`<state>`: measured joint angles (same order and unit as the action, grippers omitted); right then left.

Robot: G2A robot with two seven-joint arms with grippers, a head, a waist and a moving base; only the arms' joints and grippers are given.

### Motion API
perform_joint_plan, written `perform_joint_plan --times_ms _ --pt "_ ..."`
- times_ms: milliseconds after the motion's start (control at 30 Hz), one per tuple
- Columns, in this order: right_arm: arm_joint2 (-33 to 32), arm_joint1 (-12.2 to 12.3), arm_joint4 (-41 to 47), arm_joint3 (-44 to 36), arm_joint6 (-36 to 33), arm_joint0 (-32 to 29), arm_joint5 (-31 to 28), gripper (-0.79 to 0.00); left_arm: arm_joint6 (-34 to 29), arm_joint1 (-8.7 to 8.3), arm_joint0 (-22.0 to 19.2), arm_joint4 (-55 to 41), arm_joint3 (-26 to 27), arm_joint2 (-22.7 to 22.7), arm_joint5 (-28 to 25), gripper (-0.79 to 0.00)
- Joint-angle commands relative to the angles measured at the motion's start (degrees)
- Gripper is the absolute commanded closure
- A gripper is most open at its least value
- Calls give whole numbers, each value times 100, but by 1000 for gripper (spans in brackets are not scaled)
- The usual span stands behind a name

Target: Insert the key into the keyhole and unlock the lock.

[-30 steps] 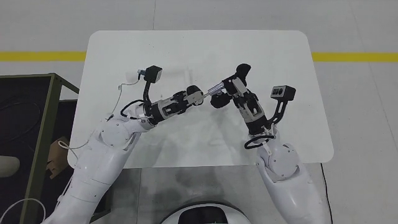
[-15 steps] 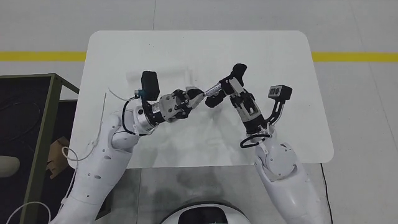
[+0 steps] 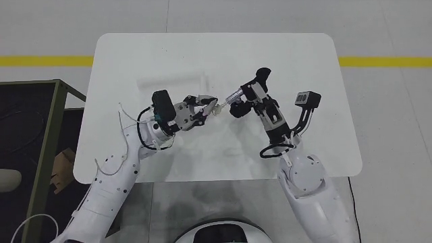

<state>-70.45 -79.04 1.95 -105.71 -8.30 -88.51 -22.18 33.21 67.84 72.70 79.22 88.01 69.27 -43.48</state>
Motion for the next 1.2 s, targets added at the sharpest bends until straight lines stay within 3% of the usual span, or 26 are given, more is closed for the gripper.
perform_joint_plan --times_ms 0,33,100,167,267,333,400,567,800,867,1167 --pt "-25 4 -31 3 28 -10 -9 0 -347 38 2 -1129 -164 1 -32 -259" --pt "-36 5 -38 4 47 -16 -19 0 -612 53 -10 -1611 -209 2 -29 -249" --pt "-59 7 -39 4 86 -25 -36 0 -1206 81 4 -2866 -300 -16 -24 -157" --pt "-73 9 -48 3 106 -33 -43 0 -1964 85 12 -4093 -281 -61 -36 -206" --pt "-84 12 -52 2 121 -37 -46 0 -3194 68 85 -6107 -112 -156 172 -188" --pt "-87 13 -54 2 119 -37 -45 0 -4075 32 118 -7351 72 -175 372 -262" --pt "-88 15 -61 -2 115 -34 -37 0 -4975 -15 133 -8597 218 -139 654 -283" --pt "-100 22 -42 -34 64 -23 -11 0 -6870 -123 136 -10849 284 102 1445 -274" --pt "-79 29 133 -78 -62 -16 -13 0 -8145 -193 103 -11475 -42 298 1685 -302" --pt "-71 29 226 -77 -108 -3 -5 0 -8312 -197 92 -11455 -111 298 1620 -252" --pt "-7 40 407 -112 -331 -4 -35 0 -8697 -163 -32 -11634 -280 166 1383 -311"
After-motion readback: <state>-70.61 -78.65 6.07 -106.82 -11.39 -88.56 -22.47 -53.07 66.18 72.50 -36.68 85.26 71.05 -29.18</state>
